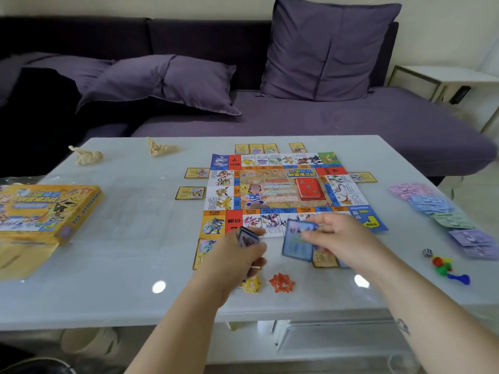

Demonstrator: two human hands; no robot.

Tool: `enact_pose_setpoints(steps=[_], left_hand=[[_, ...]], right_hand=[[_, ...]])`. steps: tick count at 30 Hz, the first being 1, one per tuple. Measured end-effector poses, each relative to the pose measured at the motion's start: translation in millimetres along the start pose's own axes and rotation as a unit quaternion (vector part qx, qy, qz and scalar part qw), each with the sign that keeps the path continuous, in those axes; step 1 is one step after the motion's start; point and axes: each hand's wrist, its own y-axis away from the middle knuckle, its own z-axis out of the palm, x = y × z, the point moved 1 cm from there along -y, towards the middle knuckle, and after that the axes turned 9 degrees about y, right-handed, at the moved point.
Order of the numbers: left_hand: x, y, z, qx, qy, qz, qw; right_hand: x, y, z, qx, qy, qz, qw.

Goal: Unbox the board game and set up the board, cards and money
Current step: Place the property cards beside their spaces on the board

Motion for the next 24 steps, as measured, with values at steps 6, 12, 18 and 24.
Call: enact_pose_setpoints(steps=[6,12,18,24], left_hand=[[-3,-10,3,0.059,-0.239,0.143,0.959],[-9,-10,16,0.006,-0.381,0.164,0.910],[-15,-5,24,-0.048,-0.480,0.157,0.862],[-16,-4,32,-0.066,-0.512,0.173,0.839]], right_hand=[[12,-13,-1,0.060,0.110,-0.025,0.992],[10,-21,23,0.090,0.208,-0.061,0.972],[9,-18,25,0.095,0.310,-0.043,0.945],[8,-9,0,0.143,0.312,-0.045,0.938]])
